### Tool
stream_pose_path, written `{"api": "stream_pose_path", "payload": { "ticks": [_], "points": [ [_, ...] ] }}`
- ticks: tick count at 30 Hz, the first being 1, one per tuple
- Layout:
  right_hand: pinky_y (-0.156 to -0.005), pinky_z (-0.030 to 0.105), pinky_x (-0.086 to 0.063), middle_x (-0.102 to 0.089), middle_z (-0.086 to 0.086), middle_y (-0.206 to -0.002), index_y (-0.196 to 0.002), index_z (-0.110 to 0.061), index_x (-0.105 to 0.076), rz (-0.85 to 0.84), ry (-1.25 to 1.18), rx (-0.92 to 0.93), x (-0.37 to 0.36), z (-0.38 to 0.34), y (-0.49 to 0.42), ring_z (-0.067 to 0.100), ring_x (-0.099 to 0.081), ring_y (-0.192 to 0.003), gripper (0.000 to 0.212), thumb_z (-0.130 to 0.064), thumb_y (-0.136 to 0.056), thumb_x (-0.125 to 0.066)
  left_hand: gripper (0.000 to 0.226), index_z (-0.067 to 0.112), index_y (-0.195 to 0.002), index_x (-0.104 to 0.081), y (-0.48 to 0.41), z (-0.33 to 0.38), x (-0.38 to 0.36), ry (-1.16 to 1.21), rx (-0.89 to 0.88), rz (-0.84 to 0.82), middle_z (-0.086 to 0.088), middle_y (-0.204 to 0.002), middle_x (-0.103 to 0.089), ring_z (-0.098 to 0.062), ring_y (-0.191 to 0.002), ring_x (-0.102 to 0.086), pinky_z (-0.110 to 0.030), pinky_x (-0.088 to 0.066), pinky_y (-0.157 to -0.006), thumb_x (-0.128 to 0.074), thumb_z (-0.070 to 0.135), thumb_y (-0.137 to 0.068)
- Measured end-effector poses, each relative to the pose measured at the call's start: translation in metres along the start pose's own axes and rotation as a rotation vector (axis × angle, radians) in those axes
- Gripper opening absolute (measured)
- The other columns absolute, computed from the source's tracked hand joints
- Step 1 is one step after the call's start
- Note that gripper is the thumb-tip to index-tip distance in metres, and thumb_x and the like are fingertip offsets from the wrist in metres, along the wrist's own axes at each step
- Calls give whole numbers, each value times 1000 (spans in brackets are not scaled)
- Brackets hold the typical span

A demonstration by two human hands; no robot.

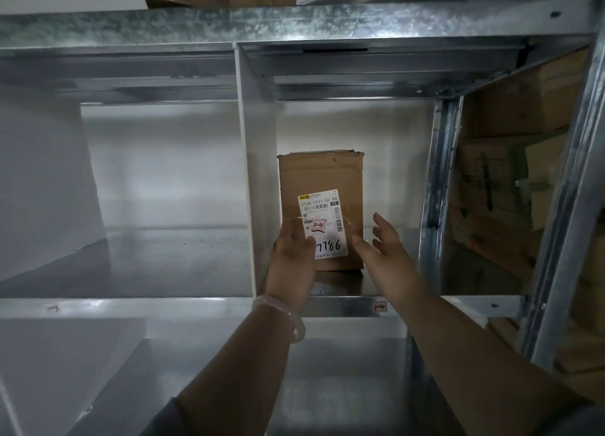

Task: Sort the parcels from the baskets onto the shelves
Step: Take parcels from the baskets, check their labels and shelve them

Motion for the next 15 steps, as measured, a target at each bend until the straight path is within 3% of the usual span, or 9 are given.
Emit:
{"api": "stream_pose_path", "payload": {
  "ticks": [3,5,7,9,10,11,13,15],
  "points": [
    [-103,25,-34,-41,-18,-140,-144,-39,-30,-56,-33,88,-2,-5,20,9,-41,-129,53,-37,-97,-54,30,33,-130,-54,21,4,1,-1,-62,-28,10,-125,-64,-10,-109,-62,2,-44,-64,-45,29,-102],
    [-90,7,-33,-40,-29,-119,-131,-45,-37,-76,-36,136,-6,-9,34,-3,-39,-114,40,-31,-98,-54,32,37,-132,-53,36,9,6,-17,-104,-38,15,-127,-62,-7,-114,-59,4,-43,-69,-47,30,-101],
    [-80,-2,-37,-46,-33,-122,-132,-40,-45,-91,-18,180,-15,-16,48,-5,-46,-113,36,-29,-99,-53,29,46,-125,-53,50,13,18,-32,-113,-26,28,-119,-61,1,-109,-58,5,-40,-69,-50,30,-100],
    [-89,7,-41,-52,-22,-135,-139,-35,-47,-115,-64,188,-29,-22,63,1,-53,-119,42,-31,-97,-54,30,52,-120,-47,61,16,36,-15,-78,-14,40,-107,-52,9,-99,-55,5,-37,-73,-51,30,-100],
    [-95,13,-42,-53,-20,-136,-139,-35,-47,-124,-111,173,-36,-26,70,3,-54,-120,44,-33,-96,-56,31,50,-124,-45,67,17,47,-11,-68,-8,39,-111,-50,8,-102,-54,1,-36,-82,-51,31,-100],
    [-98,15,-42,-54,-24,-133,-136,-38,-49,-133,-146,155,-45,-31,78,0,-55,-118,42,-33,-95,-58,36,44,-133,-46,71,17,60,-10,-69,8,33,-122,-51,4,-110,-53,-7,-36,-90,-51,32,-100],
    [-92,5,-41,-56,-39,-117,-122,-47,-53,-181,-176,151,-68,-49,97,-13,-56,-107,32,-30,-96,-58,47,38,-143,-42,81,15,93,-1,-56,56,16,-141,-48,-9,-126,-50,-18,-36,-96,-54,31,-99],
    [-98,13,-40,-52,-32,-130,-131,-46,-49,-226,-188,163,-98,-69,116,-6,-52,-118,39,-34,-95,-58,51,39,-145,-40,93,10,133,0,-36,103,11,-147,-45,-11,-128,-48,-19,-35,-95,-56,29,-97]
  ]
}}
Point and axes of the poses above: each hand's wrist, its own y-axis away from the middle knuckle, its own x-axis out of the back of the hand, z = x × y, the point moved 7 cm from there along -y, towards the middle knuckle
